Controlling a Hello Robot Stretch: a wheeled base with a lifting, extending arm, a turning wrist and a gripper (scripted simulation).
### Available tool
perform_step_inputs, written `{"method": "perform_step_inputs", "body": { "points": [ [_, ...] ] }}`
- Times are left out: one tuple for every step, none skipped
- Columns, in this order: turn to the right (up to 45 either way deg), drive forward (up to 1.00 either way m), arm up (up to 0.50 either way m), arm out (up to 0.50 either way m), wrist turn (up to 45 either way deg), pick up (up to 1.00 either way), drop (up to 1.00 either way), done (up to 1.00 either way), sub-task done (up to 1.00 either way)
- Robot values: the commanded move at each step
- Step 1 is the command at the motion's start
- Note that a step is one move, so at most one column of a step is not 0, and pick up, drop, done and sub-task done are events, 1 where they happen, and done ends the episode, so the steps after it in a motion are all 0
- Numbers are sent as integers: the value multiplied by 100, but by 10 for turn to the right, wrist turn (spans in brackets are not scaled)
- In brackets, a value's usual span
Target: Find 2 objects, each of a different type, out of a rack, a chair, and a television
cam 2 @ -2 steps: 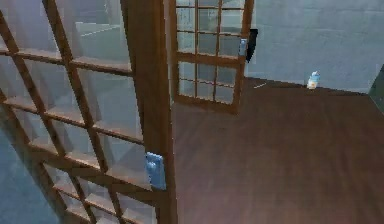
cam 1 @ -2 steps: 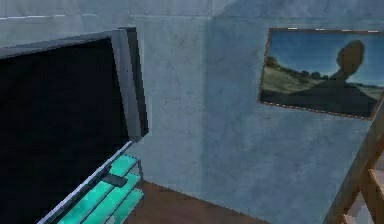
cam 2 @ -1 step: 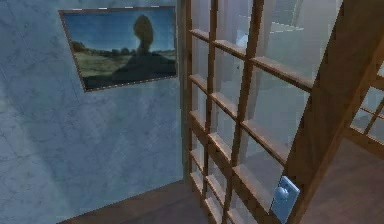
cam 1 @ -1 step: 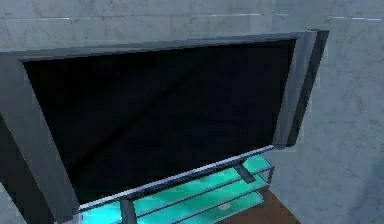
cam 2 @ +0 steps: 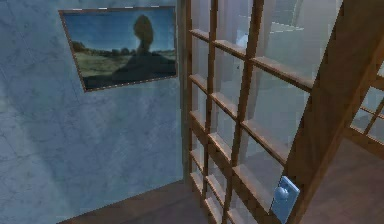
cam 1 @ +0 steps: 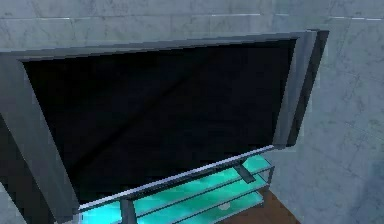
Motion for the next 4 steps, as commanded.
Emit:
{"method": "perform_step_inputs", "body": {
  "points": [
    [-450, 0, 0, 0, 0, 0, 0, 0, 0],
    [-450, 0, 0, 0, 0, 0, 0, 0, 0],
    [-450, 0, 0, 0, 0, 0, 0, 0, 0],
    [-210, 0, 0, 0, 0, 0, 0, 0, 0]
  ]
}}
